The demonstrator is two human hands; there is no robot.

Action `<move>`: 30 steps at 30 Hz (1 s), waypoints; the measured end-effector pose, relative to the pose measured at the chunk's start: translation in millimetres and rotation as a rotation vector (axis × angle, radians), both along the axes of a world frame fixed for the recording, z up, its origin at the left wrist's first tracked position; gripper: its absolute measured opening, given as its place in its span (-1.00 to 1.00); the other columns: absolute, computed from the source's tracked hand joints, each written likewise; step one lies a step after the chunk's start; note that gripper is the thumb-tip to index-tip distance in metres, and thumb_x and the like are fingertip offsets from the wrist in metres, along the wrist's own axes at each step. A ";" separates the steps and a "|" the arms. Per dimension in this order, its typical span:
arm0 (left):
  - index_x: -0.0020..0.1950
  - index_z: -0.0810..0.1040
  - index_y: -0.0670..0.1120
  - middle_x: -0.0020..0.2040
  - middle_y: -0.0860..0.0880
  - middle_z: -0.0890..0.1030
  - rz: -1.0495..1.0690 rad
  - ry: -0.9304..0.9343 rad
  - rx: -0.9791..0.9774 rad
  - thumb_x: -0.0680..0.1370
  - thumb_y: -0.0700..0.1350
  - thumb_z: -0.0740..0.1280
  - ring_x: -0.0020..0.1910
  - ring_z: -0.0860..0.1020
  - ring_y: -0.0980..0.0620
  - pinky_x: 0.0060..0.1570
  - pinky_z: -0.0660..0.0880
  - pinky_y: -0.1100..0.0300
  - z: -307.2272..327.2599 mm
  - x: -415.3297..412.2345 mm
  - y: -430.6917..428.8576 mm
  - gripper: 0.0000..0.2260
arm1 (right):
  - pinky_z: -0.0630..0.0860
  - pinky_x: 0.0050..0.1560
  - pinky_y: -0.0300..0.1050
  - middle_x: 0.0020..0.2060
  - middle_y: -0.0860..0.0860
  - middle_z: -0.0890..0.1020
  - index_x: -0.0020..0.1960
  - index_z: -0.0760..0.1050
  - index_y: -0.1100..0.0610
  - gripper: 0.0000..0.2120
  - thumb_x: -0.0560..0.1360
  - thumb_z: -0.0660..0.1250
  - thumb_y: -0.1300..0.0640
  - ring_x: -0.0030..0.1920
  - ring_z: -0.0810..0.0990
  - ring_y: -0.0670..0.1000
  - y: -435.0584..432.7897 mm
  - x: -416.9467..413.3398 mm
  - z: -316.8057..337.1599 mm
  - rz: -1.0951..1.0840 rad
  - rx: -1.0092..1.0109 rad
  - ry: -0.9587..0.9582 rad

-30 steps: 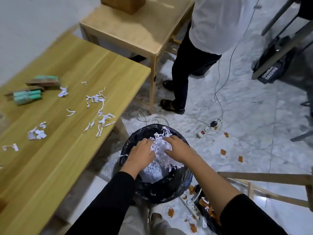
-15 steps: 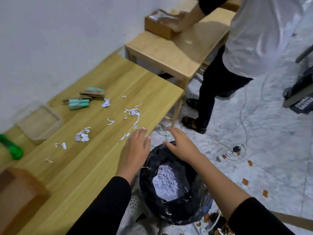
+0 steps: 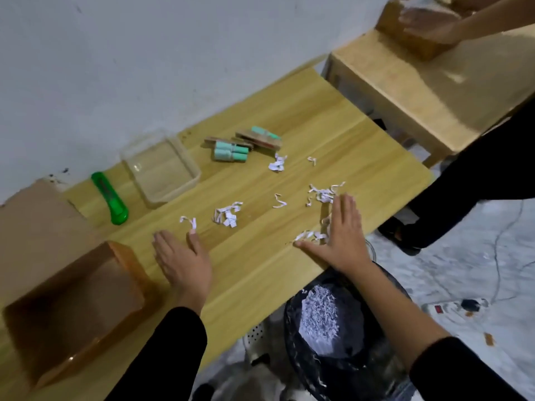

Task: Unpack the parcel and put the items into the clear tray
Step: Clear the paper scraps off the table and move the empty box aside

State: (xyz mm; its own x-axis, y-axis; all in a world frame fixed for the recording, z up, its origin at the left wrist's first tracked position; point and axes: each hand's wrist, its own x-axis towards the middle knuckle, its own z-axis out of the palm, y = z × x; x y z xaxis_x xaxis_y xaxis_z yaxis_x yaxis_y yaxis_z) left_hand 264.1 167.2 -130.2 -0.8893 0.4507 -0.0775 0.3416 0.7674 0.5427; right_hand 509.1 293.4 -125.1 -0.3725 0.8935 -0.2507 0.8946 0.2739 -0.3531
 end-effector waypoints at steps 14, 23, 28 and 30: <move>0.50 0.14 -0.13 0.53 -0.06 0.14 -0.606 0.049 0.002 0.62 0.03 0.04 0.52 0.05 0.02 0.50 -0.06 0.08 -17.3 6.8 66.1 -0.52 | -0.32 0.43 0.23 0.52 0.09 -0.22 0.49 -0.32 -0.01 0.27 0.07 0.26 -0.56 0.51 -0.26 0.09 94.3 -48.2 -3.8 0.267 0.012 0.071; 0.43 0.30 -0.11 0.51 -0.02 0.22 -0.722 0.061 0.057 0.62 -0.01 0.01 0.51 0.09 0.09 0.46 -0.07 0.17 -16.2 4.8 70.2 -0.59 | -0.03 0.52 0.06 0.51 0.08 0.11 0.51 -0.04 0.15 0.02 0.30 0.36 -0.32 0.51 0.04 0.04 58.8 -85.6 -8.8 0.529 0.008 0.242; 0.45 0.28 -0.11 0.51 -0.03 0.22 -0.724 0.052 0.069 0.63 -0.04 0.03 0.50 0.10 0.09 0.48 -0.04 0.15 -15.8 2.8 57.4 -0.61 | 0.07 0.47 -0.09 0.51 0.08 0.05 0.51 -0.02 0.12 0.03 0.28 0.44 -0.26 0.51 0.02 0.02 50.3 -85.6 -2.6 0.500 -0.032 0.357; 0.45 0.27 -0.11 0.51 -0.03 0.21 -0.710 0.040 0.074 0.64 -0.04 0.03 0.51 0.09 0.08 0.49 -0.03 0.13 -14.8 2.6 57.4 -0.60 | 0.00 0.49 -0.01 0.53 0.08 -0.03 0.52 -0.07 0.11 0.07 0.26 0.44 -0.27 0.52 -0.05 0.03 60.0 -91.4 1.0 0.479 -0.072 0.322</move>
State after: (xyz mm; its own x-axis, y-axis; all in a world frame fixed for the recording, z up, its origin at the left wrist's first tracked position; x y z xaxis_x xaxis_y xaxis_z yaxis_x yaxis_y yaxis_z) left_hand 266.7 224.6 -145.1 -0.3807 0.9247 0.0021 0.7657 0.3139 0.5615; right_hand 417.7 353.4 -124.0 -0.7985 0.5916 -0.1112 0.5211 0.5869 -0.6197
